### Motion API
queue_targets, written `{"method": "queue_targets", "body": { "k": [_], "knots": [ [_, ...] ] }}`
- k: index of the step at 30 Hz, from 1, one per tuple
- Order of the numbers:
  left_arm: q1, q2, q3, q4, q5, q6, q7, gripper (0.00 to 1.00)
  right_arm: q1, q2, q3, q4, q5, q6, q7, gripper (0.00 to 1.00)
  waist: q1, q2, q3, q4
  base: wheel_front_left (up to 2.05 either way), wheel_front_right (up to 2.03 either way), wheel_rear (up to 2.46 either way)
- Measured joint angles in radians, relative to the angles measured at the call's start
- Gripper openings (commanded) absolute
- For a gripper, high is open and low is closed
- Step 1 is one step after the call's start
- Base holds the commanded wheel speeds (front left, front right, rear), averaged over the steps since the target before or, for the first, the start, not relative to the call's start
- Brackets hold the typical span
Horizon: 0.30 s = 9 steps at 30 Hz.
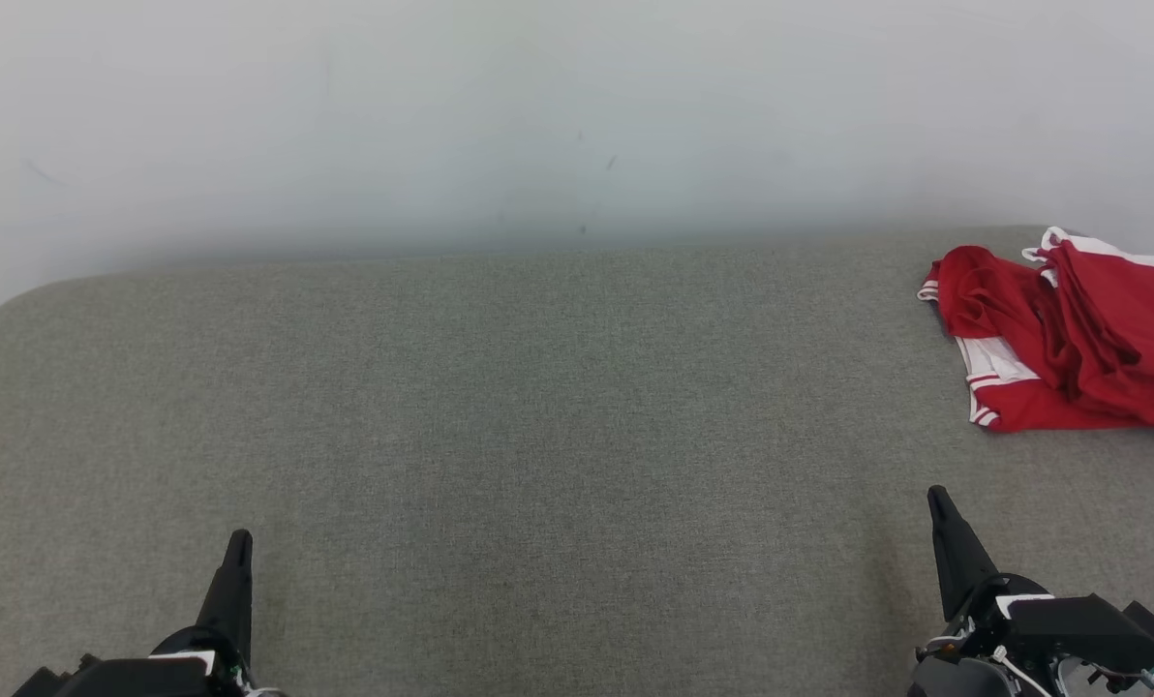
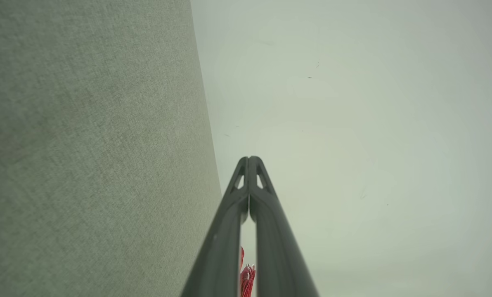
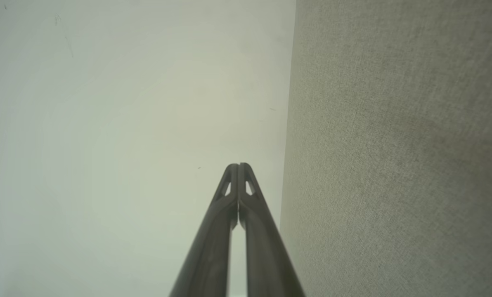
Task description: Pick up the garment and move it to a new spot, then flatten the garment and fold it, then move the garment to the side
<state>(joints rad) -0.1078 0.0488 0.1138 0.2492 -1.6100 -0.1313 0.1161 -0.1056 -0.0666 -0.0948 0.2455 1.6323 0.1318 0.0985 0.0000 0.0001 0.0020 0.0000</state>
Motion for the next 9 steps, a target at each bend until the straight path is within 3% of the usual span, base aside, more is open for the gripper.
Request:
{"method": "queue_targets", "body": {
  "k": [9],
  "knots": [
    [0.000,0.000,0.000,0.000,0.000,0.000,0.000,0.00,0.000,0.001,-0.002,0.000,-0.004,0.000,0.002,0.00,0.0000,0.0000,0.000,0.000,0.00,0.00,0.00]
  ]
}}
